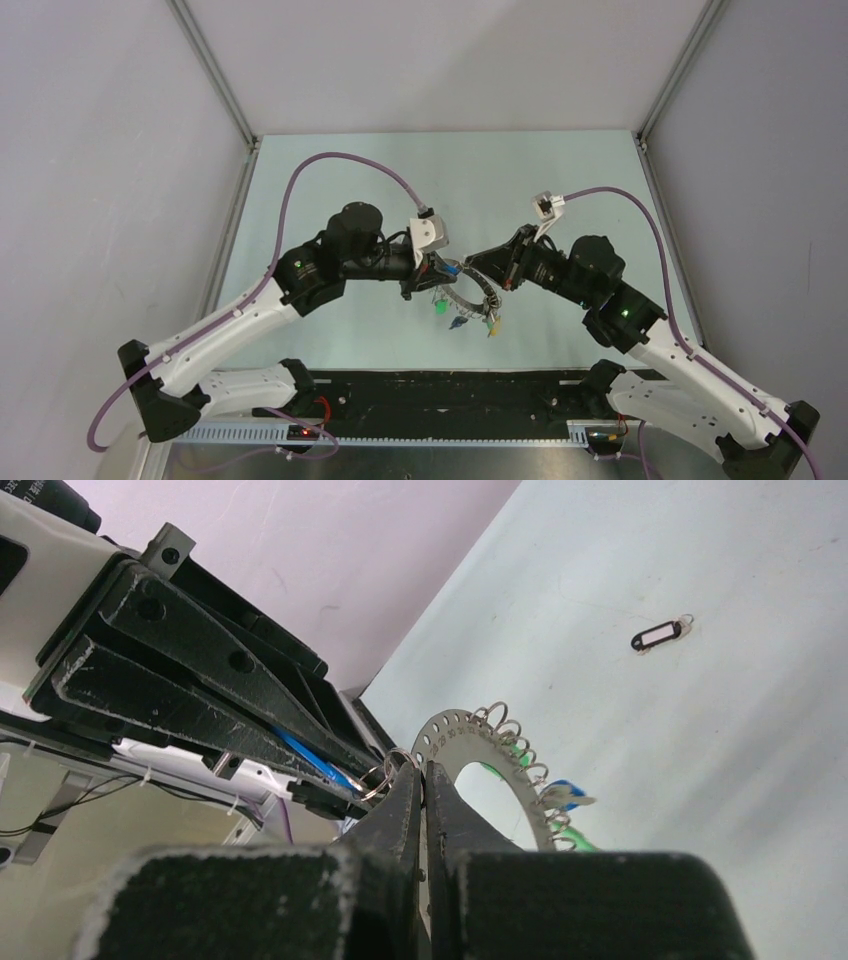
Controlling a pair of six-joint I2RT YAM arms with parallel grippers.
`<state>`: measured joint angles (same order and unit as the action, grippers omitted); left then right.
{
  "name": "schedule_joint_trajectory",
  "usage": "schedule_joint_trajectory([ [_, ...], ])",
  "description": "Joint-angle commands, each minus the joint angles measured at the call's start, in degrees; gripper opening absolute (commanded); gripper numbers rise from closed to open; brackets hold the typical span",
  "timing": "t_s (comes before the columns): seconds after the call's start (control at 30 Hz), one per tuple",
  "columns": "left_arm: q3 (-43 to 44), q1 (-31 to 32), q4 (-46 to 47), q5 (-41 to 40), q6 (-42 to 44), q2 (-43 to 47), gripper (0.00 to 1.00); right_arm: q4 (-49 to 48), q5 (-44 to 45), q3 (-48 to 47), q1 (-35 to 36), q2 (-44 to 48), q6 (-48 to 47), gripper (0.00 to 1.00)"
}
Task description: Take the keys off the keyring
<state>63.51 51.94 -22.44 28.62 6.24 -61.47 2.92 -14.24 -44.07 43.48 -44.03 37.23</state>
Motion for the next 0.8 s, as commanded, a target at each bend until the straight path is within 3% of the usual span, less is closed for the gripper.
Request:
schedule_joint_trajectory([
  [0.0,2.53,1.96,-2.01,3.76,-1.35,0.26,0.0,-4.4,11.97,-2.16,0.64,1.07,-3.39,0.0],
  [0.43,4.02,2.2,-1.93,6.22,-2.08,-1.33,0.0,-3.18,31.4,-2.59,11.34,-0.88,-12.41,0.0],
  [0.77,4.1,3.27,-1.97,6.64,-2.37,-3.14,0.0,-6.52,35.89,-2.55,13.58,-0.43,-16.23,0.0],
])
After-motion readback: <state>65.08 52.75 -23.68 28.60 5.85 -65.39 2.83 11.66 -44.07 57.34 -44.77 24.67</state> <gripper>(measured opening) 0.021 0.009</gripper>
